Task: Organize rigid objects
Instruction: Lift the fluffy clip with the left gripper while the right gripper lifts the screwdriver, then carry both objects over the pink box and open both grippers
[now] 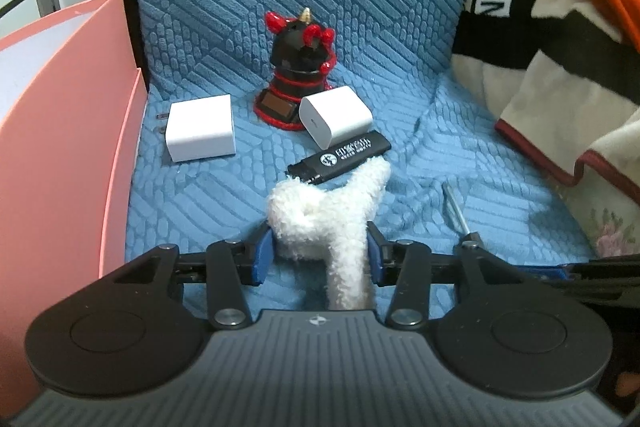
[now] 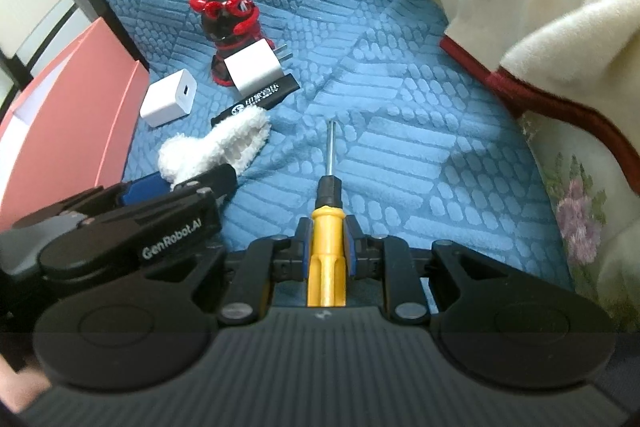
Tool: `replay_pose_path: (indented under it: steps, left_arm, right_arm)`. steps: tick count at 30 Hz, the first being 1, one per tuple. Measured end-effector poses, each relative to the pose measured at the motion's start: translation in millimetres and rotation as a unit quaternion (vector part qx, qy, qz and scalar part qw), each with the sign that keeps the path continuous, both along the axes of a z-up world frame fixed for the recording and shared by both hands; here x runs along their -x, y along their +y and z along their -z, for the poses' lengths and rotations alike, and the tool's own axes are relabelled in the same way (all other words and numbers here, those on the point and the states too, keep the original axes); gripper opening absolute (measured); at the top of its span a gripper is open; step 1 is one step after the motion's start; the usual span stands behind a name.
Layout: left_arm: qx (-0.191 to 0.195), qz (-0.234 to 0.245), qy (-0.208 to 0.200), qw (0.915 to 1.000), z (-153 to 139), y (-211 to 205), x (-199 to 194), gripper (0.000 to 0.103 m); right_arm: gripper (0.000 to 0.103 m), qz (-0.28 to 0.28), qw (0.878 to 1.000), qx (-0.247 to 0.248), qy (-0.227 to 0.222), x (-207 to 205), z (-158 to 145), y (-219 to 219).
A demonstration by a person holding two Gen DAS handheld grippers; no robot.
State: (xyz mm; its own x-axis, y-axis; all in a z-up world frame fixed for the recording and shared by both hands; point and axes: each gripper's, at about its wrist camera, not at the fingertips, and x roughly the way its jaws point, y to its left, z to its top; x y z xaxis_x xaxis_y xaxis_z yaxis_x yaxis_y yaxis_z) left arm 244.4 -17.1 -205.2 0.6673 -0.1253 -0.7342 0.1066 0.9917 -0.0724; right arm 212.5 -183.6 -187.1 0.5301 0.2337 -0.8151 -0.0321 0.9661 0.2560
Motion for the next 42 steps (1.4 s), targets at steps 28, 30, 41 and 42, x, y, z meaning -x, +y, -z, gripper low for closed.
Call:
replay_pose_path:
  steps: [28,30,41,42]
  left_arm:
    - [0.092,-0.08,0.011,0.9925,-77,37,80,0.048]
    - [0.091,-0.074,0.01,0.993,-89,40,85,0.048]
    - [0.076,-0.094,-0.015,0.9925,-162,87,88,0.048]
    - [0.075,-0.094,-0.018,0.9925,-169,91,87,0.048]
  right_arm:
    - [0.02,-0.045,0.998,-0.01,-0.036,30,-71,6]
    - [0.02,-0.046,0.998,-0.011,-0.036,34,-80,7]
    - [0.02,-0.068,0.994,-0.015,-0.079,44,-156,40]
    - [0.02,-0.072,0.994,-0.017,-0.086,44,-164,47]
